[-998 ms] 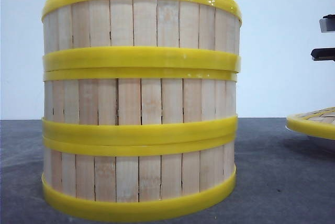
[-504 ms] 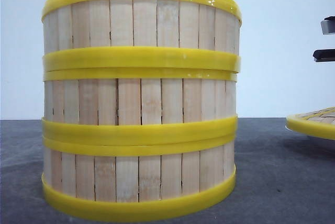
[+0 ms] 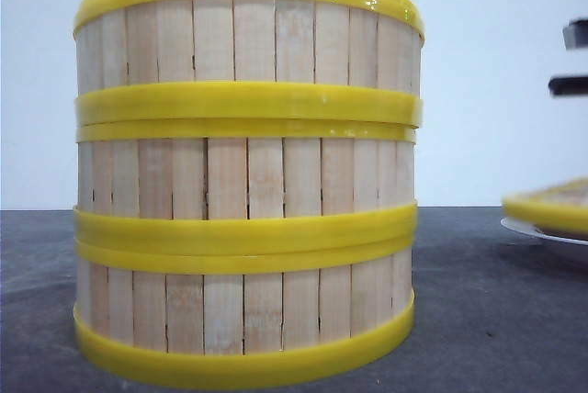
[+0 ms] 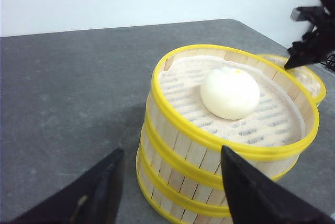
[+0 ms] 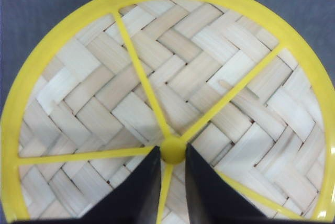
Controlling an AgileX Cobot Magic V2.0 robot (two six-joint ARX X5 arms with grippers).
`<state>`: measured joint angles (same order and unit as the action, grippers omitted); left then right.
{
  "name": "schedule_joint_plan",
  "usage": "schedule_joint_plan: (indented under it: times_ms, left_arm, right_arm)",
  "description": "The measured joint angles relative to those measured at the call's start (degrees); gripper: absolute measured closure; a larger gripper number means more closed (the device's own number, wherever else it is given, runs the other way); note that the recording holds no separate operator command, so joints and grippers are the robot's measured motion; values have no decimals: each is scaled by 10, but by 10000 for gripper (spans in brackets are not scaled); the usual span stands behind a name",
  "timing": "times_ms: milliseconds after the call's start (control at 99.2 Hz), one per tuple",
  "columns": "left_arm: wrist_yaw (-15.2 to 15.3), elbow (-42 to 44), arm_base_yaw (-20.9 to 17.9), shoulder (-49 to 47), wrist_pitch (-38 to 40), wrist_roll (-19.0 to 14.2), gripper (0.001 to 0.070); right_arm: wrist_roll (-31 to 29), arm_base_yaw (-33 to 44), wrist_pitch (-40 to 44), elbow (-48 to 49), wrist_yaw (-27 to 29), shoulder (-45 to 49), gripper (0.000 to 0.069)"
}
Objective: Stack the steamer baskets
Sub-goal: 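Grasp the bamboo lid at its yellow center hub with the right gripper, then lift the lid and carry it over the basket stack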
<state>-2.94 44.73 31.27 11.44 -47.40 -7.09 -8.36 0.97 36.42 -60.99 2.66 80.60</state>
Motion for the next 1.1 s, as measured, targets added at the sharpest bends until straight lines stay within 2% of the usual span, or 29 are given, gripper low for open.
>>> schedule_joint_plan:
  times_ms: [181,282,393,504,766,938,1099]
  left_arm:
    - [0,0,0,0,0,0,363]
    - [0,0,0,0,0,0,363]
    - [0,0,0,0,0,0,363]
    - [0,0,0,0,0,0,363]
    - [0,0,0,0,0,0,363]
    - [0,0,0,0,0,0,363]
    - [0,0,0,0,0,0,363]
  right_arm:
    - [5,-2,33,-67,-32,-64,639]
    - [10,-15,75,-107,-73,-84,639]
    - [22,-49,133,-161,-114,-87,639]
    - [31,-100,178,-221,-127,-87,639]
    - [37,-270,213,-334,-131,-81,640]
    - [41,-374,243,-377,-129,-39,640]
    - [52,-448,270,-385,-80,12,640]
